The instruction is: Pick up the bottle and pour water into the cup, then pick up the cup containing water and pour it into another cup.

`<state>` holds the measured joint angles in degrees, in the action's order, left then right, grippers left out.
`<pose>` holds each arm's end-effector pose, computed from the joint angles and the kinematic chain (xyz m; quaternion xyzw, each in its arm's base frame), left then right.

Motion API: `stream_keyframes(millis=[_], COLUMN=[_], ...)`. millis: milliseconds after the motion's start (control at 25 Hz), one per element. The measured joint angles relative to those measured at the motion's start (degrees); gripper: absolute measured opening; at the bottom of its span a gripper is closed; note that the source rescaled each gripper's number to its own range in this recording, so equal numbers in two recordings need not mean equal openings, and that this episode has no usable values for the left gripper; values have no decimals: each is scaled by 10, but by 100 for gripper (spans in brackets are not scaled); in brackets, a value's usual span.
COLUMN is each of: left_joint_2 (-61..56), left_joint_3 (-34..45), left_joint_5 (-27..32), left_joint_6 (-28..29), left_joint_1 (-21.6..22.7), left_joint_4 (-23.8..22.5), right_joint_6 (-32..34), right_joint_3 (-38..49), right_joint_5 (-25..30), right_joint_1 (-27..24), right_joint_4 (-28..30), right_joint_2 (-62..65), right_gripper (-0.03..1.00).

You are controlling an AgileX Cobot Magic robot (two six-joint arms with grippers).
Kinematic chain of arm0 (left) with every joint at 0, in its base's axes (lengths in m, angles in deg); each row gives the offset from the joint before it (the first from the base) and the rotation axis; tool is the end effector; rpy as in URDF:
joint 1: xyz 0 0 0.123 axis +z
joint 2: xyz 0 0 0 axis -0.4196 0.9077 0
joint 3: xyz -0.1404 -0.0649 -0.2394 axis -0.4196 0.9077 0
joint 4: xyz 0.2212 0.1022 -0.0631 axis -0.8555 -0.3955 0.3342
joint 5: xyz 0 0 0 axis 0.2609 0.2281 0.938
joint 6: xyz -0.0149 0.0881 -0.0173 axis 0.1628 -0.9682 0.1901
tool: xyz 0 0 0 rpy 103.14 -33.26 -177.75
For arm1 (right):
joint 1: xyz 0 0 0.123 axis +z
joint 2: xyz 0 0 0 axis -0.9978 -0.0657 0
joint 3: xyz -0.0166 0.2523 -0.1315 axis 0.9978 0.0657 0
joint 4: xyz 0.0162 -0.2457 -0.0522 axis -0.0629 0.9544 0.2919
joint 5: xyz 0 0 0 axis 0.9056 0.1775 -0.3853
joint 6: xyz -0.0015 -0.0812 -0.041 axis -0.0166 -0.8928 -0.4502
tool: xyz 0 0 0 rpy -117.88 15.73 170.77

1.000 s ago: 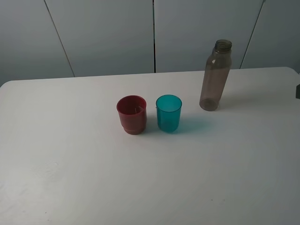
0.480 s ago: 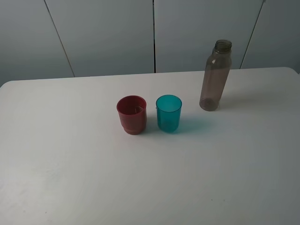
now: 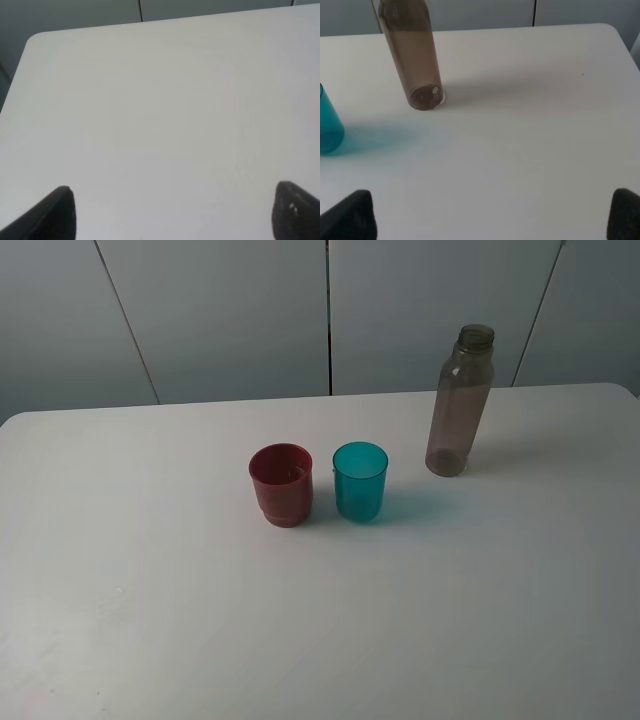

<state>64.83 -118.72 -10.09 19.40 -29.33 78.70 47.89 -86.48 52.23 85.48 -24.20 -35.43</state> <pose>-0.0069 0.0085 0.2789 0.0115 0.8545 0.0174 0.5191 -0.0072 0.0008 0.2771 0.0139 0.8611 0.0055 0.5082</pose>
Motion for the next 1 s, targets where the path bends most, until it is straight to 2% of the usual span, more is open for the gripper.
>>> stream_keyframes(millis=[1000], left_joint_2=[0], left_joint_3=[0], left_joint_5=[0], left_joint_6=[-2], left_joint_1=[0], left_joint_4=[0], right_joint_6=[-11], right_joint_3=[0], right_joint_5=[-1], right_joint_1=[0], right_joint_4=[-4], right_joint_2=[2], right_gripper=[100])
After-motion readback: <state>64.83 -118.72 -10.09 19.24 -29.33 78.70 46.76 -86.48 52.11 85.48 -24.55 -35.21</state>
